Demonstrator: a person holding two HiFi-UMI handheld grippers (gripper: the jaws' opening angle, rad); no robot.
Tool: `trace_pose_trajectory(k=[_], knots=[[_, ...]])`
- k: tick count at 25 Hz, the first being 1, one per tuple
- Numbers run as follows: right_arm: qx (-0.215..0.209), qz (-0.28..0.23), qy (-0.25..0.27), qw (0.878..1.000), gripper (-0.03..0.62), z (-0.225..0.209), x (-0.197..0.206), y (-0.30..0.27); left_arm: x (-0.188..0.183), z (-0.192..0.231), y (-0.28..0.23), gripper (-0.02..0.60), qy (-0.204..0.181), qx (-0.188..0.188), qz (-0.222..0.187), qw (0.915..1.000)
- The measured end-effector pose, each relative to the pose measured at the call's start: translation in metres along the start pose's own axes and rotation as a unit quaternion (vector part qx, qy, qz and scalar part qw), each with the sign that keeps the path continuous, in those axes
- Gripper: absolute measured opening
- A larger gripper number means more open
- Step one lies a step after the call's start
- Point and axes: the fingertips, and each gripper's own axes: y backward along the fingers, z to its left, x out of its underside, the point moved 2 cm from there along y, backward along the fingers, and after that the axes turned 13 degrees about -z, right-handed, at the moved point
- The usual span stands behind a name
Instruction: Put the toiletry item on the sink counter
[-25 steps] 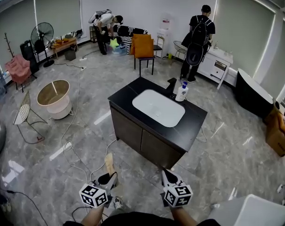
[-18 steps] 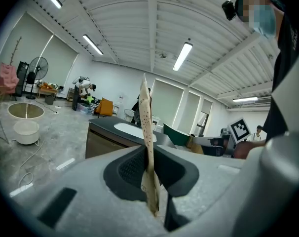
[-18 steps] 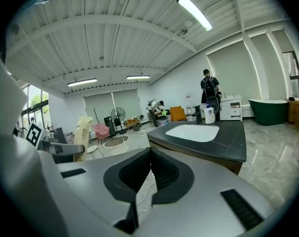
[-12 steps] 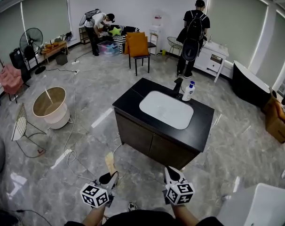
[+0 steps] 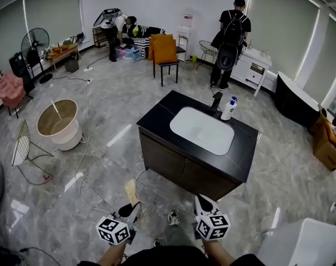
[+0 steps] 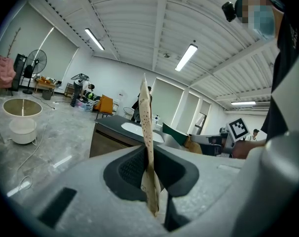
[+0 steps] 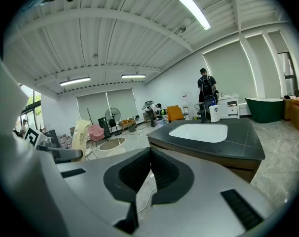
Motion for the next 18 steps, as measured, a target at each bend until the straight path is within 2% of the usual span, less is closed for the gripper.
trace_pose_trajectory(k=[8, 18], knots=[[-0.016, 0.005, -0.002, 1.000, 0.000, -0.019, -0.006, -0.059, -0.011, 0.029, -0.041, 0.037, -0.004, -0.017, -0.001, 0.9998], [-0.039, 0.000, -0.006, 0.999, 0.000, -0.064, -0.029, -0.150, -0.028, 0.059, -0.128, 0.037, -0.013, -0.029, -0.002, 0.9995]])
